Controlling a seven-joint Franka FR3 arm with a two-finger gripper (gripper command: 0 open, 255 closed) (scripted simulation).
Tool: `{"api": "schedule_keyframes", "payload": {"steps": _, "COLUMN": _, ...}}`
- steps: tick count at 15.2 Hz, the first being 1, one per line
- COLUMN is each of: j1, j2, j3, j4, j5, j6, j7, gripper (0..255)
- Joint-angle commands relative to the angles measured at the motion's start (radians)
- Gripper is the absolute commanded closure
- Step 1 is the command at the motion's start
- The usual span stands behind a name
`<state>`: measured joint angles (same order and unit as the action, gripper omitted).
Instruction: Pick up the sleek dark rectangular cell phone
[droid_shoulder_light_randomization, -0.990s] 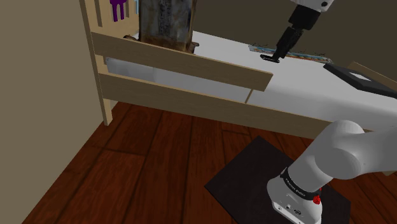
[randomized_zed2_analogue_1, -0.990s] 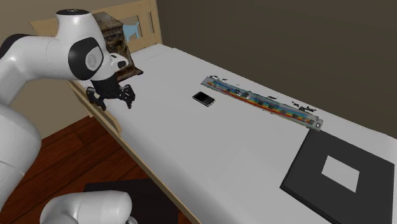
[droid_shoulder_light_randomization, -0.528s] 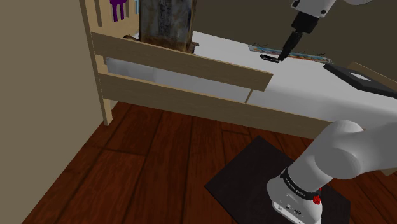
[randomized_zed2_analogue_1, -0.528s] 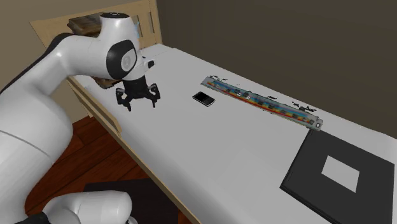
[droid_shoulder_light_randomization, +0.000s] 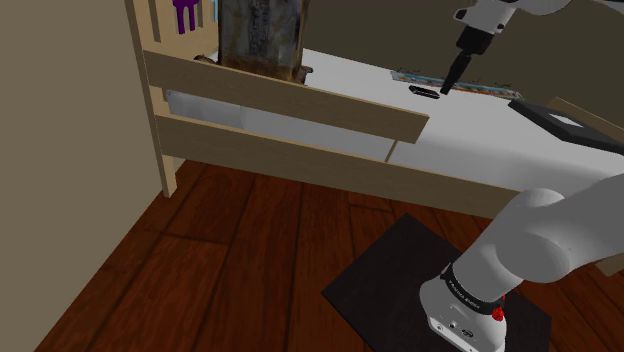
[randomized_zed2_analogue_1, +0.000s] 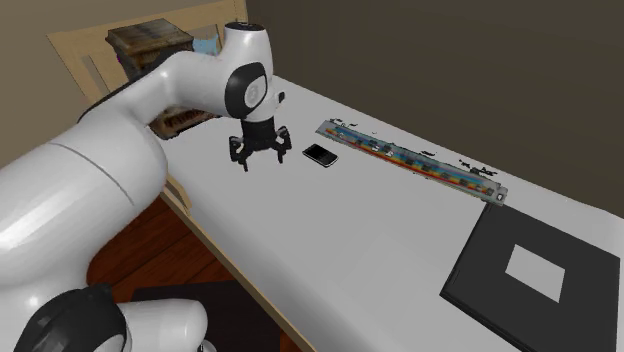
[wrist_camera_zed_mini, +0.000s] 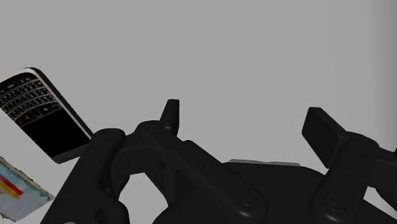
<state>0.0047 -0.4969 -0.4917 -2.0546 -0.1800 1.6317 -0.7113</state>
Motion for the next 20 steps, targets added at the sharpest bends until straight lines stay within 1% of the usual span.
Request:
{"api": "schedule_keyframes", "payload": {"steps": 1, "j1": 0.012, "j2": 0.072, "j3": -0.059, "j4": 0.062, "j5": 0.005, "j6": 0.01, "j7": -0.086, "gripper": 0}}
{"api": "schedule_keyframes", "payload": {"steps": 5, "j1": 0.034, "j2": 0.224, "j3": -0.17, "j4": 0.185, "j5": 0.049, "j6": 0.027, "j7": -0.253, "gripper": 0}}
{"api": "schedule_keyframes", "payload": {"steps": 7, "j1": 0.04, "j2": 0.315, "j3": -0.227, "j4": 0.256, "j5": 0.092, "j6": 0.03, "j7": -0.344, "gripper": 0}}
{"api": "schedule_keyframes", "payload": {"steps": 9, "j1": 0.035, "j2": 0.418, "j3": -0.28, "j4": 0.336, "j5": 0.151, "j6": 0.028, "j7": -0.442, "gripper": 0}}
{"api": "schedule_keyframes", "payload": {"steps": 10, "j1": 0.026, "j2": 0.474, "j3": -0.303, "j4": 0.379, "j5": 0.188, "j6": 0.023, "j7": -0.493, "gripper": 0}}
{"api": "schedule_keyframes", "payload": {"steps": 12, "j1": -0.008, "j2": 0.593, "j3": -0.338, "j4": 0.474, "j5": 0.27, "j6": 0.006, "j7": -0.594, "gripper": 0}}
{"api": "schedule_keyframes", "payload": {"steps": 14, "j1": -0.069, "j2": 0.714, "j3": -0.349, "j4": 0.582, "j5": 0.354, "j6": -0.024, "j7": -0.687, "gripper": 0}}
{"api": "schedule_keyframes", "payload": {"steps": 15, "j1": -0.083, "j2": 0.729, "j3": -0.344, "j4": 0.597, "j5": 0.364, "j6": -0.028, "j7": -0.697, "gripper": 0}}
{"api": "schedule_keyframes", "payload": {"steps": 20, "j1": -0.071, "j2": 0.714, "j3": -0.339, "j4": 0.514, "j5": 0.353, "j6": 0.045, "j7": -0.693, "gripper": 0}}
